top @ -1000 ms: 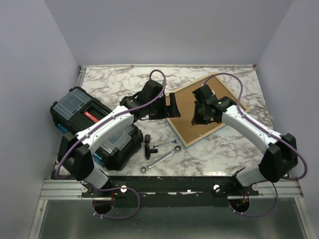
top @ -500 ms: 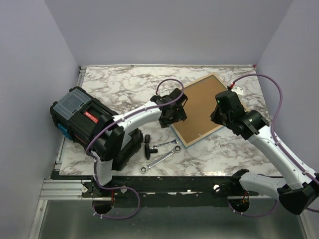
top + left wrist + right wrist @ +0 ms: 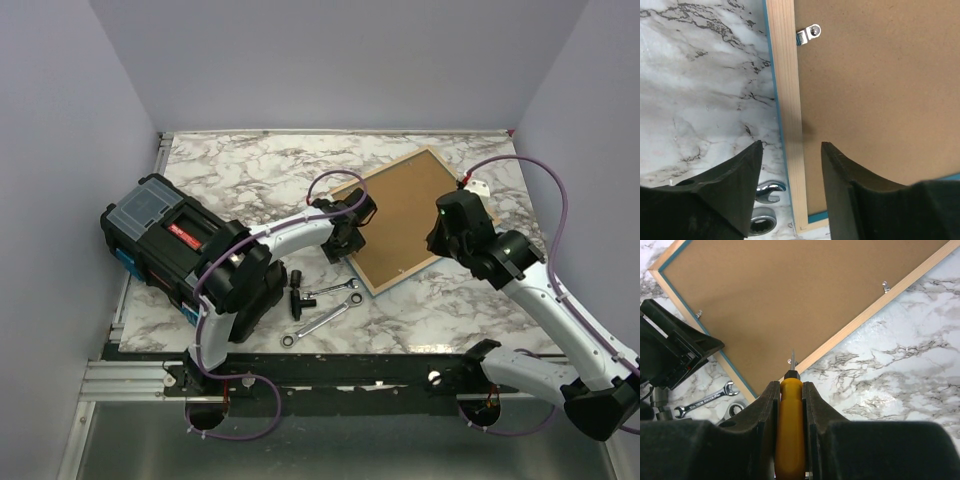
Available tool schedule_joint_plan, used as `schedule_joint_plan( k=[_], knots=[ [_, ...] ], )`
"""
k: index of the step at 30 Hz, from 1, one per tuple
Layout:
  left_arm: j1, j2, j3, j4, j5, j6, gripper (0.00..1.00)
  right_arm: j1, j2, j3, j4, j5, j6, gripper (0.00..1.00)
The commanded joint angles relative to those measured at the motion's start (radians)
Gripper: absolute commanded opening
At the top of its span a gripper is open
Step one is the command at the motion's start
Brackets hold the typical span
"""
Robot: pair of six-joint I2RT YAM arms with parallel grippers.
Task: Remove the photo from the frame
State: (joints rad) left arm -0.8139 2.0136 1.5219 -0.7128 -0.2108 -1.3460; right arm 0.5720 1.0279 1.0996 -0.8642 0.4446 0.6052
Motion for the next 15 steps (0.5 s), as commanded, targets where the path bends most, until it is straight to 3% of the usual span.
schedule_joint_plan(
  k=[1,10,13,15],
  knots=[
    [-0.005,0.02,-0.02,0.038,-0.057,-0.006,0.46,-0.003,-0.014,-0.024,0.024,-0.001,-0.025,0.0],
    [-0.008,0.034,-0.045,0.121,-0.048,0.064,0.31,-0.004,-0.015,-0.03,0.04,-0.015,-0.028,0.0],
    [-0.009,0.033,-0.047,0.141,-0.056,0.118,0.14,-0.004,-0.015,-0.03,0.04,-0.017,-0.025,0.0],
    [-0.015,0.029,-0.04,0.159,-0.076,0.174,0.09,-0.004,-0.018,-0.033,0.038,-0.012,-0.022,0.0]
  ],
)
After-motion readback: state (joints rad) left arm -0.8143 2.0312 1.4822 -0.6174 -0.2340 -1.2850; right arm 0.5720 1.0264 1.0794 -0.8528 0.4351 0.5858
